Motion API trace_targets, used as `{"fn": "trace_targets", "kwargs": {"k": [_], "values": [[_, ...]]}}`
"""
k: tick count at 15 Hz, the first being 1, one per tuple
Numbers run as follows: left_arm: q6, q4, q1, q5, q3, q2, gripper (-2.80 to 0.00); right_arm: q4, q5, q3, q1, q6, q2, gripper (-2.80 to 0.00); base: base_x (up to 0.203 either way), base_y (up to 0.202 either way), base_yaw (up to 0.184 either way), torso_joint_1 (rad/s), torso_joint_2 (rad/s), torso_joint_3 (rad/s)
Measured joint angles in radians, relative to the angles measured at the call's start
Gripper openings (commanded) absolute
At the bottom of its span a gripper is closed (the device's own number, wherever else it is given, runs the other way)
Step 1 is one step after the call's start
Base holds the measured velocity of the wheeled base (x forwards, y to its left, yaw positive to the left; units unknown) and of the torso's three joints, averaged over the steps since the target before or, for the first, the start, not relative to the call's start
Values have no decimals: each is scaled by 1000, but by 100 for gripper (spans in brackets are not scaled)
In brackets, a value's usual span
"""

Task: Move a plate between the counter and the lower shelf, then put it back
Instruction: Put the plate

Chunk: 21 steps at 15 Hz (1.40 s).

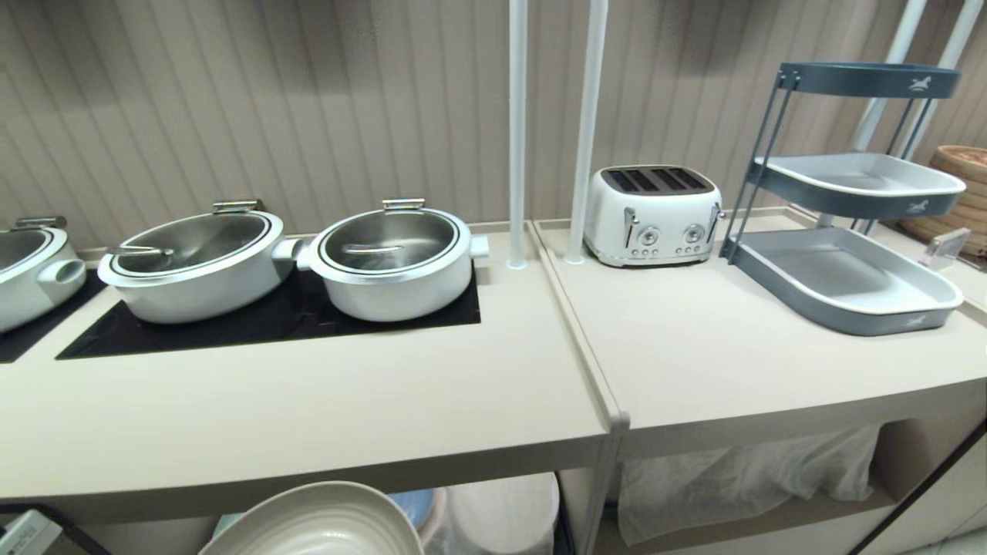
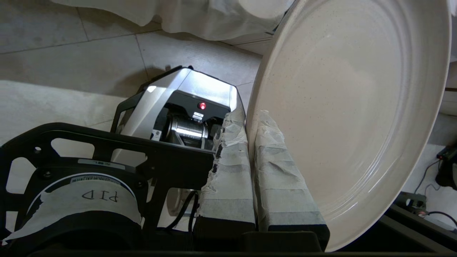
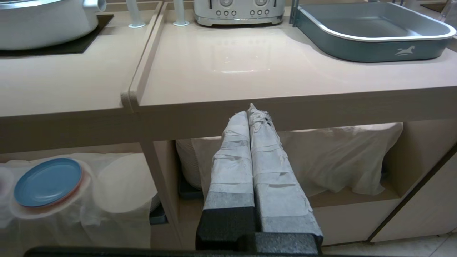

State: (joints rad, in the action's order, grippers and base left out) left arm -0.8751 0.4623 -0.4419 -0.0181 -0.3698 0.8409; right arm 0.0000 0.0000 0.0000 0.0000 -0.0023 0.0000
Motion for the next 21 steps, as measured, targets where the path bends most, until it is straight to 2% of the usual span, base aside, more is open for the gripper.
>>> {"fn": "trace_targets", "kwargs": {"k": [21], "values": [[-1,1,0,-1,1,0,-280,0,0,0,0,0,0,-280,0,196,-1,1,3,2]]}}
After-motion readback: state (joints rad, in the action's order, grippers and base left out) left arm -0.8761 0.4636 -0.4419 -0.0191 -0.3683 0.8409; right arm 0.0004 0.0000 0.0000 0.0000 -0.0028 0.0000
